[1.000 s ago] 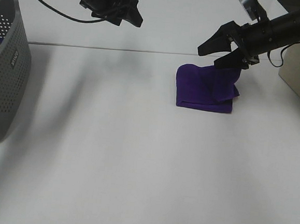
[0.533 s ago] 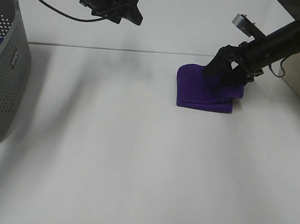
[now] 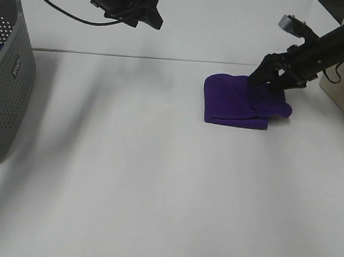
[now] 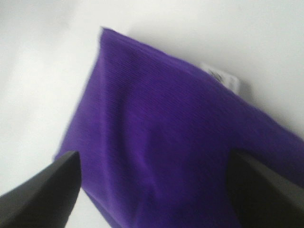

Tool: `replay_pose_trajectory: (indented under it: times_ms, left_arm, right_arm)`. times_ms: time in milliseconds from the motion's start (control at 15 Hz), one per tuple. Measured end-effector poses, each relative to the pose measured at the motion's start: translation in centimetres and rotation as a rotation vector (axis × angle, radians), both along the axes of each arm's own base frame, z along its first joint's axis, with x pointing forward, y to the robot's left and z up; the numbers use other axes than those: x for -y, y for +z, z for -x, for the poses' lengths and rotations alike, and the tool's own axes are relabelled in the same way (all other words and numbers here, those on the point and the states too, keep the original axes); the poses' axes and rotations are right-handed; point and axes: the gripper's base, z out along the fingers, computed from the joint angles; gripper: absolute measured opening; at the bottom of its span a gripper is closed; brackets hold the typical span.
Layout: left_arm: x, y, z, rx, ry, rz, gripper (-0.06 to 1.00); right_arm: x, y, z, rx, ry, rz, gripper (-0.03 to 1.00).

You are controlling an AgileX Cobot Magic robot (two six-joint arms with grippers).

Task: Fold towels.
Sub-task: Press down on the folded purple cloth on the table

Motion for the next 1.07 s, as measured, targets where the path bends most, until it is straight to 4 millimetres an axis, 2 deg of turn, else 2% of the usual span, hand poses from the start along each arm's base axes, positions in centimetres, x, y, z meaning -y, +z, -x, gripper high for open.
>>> replay_pose_trajectory:
  times_ms: [200, 600, 933, 1067]
  left_arm:
    - [0.0, 0.0, 0.0, 0.006, -0.007, -0.005, 0.65]
    - [-0.1, 0.1, -0.2, 0.030, 0.003, -0.011, 0.65]
    - [-0.2, 0.0, -0.2, 0.033, 0.005, -0.022, 0.65]
    - [-0.2, 0.0, -0.1, 0.022, -0.002, -0.029, 0.65]
  right_arm:
    - [-0.6, 1.6, -0.3, 0.083, 0.018, -0.053, 0.77]
    - [-1.9, -3.1, -0.2, 0.010, 0.085, -0.044, 0.75]
    - [-1.2, -4.0, -0.6, 0.037, 0.054, 0.029, 0.74]
    - [-1.3, -5.0, -0.5, 0.012, 0.054, 0.007, 0.73]
